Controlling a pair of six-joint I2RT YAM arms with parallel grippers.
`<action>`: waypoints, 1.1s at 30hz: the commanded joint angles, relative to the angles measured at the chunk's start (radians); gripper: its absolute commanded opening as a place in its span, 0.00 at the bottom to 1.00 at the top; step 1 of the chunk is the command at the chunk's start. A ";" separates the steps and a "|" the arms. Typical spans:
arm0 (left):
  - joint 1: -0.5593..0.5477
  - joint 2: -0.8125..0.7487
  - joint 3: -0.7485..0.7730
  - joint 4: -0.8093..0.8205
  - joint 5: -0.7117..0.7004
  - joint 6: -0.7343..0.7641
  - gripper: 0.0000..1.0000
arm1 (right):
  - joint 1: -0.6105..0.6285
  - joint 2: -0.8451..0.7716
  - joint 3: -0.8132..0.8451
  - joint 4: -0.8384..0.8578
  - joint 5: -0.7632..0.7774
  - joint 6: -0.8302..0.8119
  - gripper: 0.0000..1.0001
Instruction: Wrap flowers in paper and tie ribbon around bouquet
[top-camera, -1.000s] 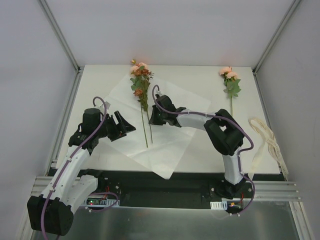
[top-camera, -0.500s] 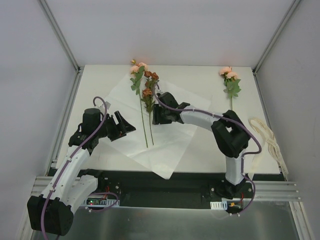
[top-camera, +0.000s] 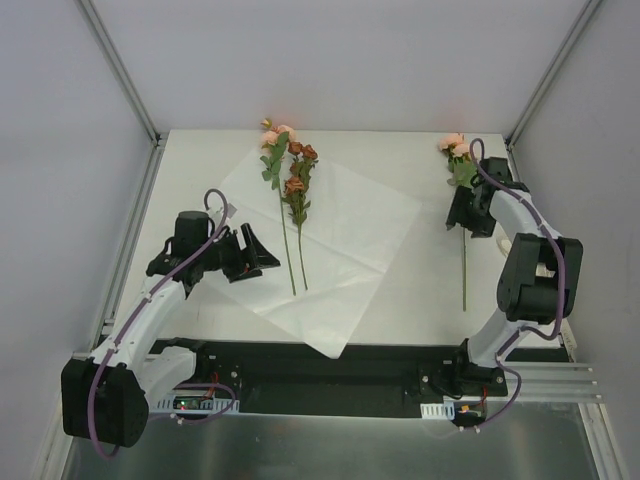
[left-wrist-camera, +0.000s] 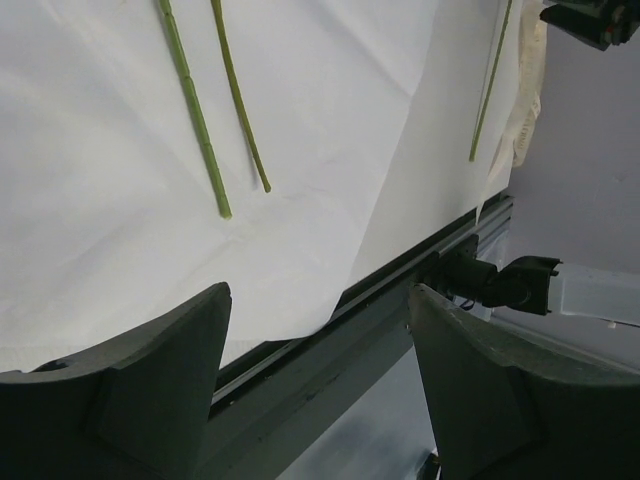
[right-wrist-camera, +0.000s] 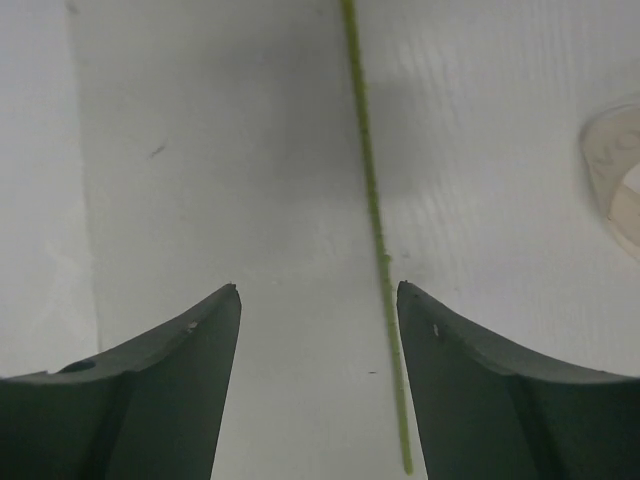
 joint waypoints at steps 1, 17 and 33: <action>0.002 -0.015 0.047 0.040 0.062 0.032 0.71 | -0.085 0.059 0.002 -0.068 -0.085 -0.093 0.66; 0.004 -0.091 0.208 -0.091 -0.128 0.144 0.72 | -0.090 0.104 0.010 -0.019 0.070 -0.155 0.01; 0.013 -0.205 0.220 -0.162 -0.400 0.018 0.72 | 0.718 -0.076 0.241 0.219 -0.108 0.185 0.01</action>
